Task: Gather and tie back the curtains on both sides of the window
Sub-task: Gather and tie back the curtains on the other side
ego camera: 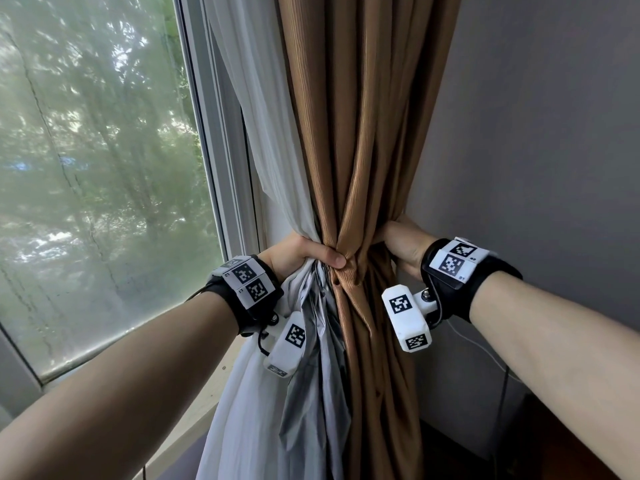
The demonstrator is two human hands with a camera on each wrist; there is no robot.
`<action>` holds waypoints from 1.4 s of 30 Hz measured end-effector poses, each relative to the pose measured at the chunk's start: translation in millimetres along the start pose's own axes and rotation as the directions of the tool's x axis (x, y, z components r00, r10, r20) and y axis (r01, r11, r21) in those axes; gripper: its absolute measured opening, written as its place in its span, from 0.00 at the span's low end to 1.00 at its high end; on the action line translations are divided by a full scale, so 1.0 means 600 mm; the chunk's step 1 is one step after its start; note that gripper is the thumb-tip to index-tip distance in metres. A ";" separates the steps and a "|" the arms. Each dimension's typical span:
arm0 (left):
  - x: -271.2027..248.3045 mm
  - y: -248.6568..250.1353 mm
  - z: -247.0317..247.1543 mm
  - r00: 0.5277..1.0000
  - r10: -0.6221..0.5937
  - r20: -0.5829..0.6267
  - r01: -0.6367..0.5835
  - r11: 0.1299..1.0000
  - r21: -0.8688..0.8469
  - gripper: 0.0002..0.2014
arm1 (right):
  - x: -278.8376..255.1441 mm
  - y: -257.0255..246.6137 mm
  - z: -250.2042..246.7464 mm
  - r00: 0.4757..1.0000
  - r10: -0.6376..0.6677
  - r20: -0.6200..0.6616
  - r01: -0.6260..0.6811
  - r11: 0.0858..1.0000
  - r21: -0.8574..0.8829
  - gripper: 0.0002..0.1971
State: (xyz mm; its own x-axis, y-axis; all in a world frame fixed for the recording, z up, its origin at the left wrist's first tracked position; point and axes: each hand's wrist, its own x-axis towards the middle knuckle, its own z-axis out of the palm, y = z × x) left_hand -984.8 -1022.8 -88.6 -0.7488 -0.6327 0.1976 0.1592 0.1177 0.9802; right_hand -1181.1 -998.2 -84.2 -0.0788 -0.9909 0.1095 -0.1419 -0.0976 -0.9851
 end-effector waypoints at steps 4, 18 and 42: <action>0.003 -0.004 0.000 0.999 -0.025 0.037 0.026 0.999 -0.044 0.15 | 0.001 0.008 -0.011 0.995 0.094 0.037 -0.099 0.982 0.159 0.34; -0.012 -0.005 -0.016 0.997 -0.077 -0.014 0.077 0.996 -0.036 0.27 | 0.019 0.010 -0.006 0.908 0.118 0.401 -0.254 0.918 0.304 0.21; -0.005 -0.008 -0.047 0.999 -0.028 0.023 0.030 0.998 -0.052 0.28 | 0.067 0.024 -0.014 0.992 -0.014 0.122 0.017 1.000 -0.019 0.35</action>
State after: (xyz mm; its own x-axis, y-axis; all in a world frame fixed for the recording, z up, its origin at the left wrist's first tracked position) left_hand -965.1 -1042.6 -94.2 -0.7678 -0.6178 0.1700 0.1702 0.0591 0.9836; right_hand -1194.5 -1038.8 -92.8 0.0447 -0.9933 0.1066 -0.1623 -0.1125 -0.9803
